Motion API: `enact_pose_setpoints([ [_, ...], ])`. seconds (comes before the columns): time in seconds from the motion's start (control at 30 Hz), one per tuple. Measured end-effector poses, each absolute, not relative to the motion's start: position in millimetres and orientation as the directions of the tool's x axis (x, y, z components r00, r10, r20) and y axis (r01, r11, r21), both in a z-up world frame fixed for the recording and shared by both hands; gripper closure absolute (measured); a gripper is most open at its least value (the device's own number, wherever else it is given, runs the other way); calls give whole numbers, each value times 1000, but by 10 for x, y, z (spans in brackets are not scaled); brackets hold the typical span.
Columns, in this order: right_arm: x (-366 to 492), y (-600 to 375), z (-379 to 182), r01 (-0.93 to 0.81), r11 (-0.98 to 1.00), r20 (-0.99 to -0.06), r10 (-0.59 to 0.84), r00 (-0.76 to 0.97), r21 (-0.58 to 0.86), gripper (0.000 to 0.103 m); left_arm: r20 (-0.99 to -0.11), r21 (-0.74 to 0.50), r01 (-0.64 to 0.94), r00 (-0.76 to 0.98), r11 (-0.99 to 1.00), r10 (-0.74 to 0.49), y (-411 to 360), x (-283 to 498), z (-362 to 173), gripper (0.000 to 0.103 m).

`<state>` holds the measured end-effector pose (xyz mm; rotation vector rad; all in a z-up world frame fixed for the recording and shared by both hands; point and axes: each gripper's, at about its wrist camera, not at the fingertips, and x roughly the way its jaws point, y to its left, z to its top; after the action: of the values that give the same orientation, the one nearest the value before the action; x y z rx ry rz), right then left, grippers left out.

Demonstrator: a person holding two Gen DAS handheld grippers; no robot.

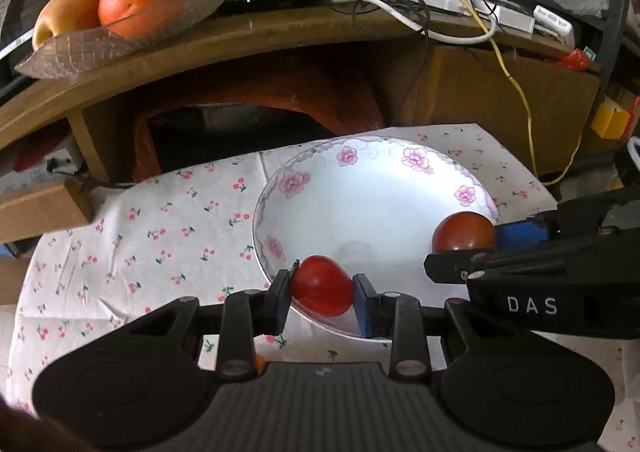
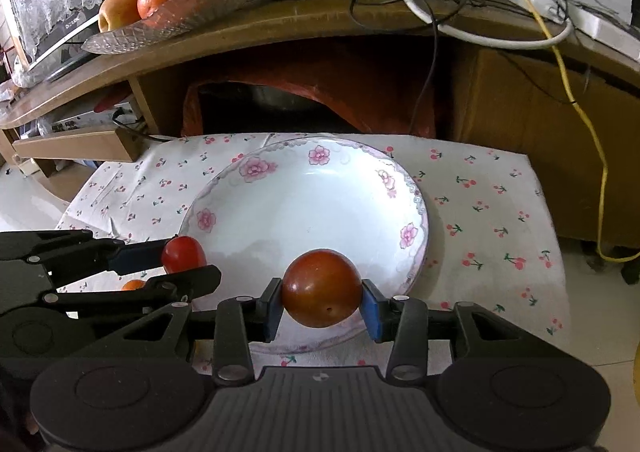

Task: Organize fruits
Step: 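Carry both tomatoes over the white bowl and open both tools to drop them, then grasp a small red tomato with the right tool while the left tool grasps an orange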

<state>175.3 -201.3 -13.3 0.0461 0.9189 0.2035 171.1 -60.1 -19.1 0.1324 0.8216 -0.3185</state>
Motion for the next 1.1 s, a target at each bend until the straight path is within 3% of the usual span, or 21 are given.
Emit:
enact_pose_setpoints([
  [0.23, 1771, -2002, -149, -155, 981, -781, 188, 596, 118, 60, -737, 8, 323, 642, 946, -212, -596, 1741, -185, 64],
  [0.43, 1747, -2081, -41, -134, 983, -746, 182, 641, 125, 50, -742, -24, 312, 631, 950, -226, -571, 1773, -169, 59],
  [1.1, 1395, -2002, 212, -167, 976, -713, 214, 668, 136, 47, -704, -66, 234, 678, 970, -212, -135, 1444, 209, 58],
])
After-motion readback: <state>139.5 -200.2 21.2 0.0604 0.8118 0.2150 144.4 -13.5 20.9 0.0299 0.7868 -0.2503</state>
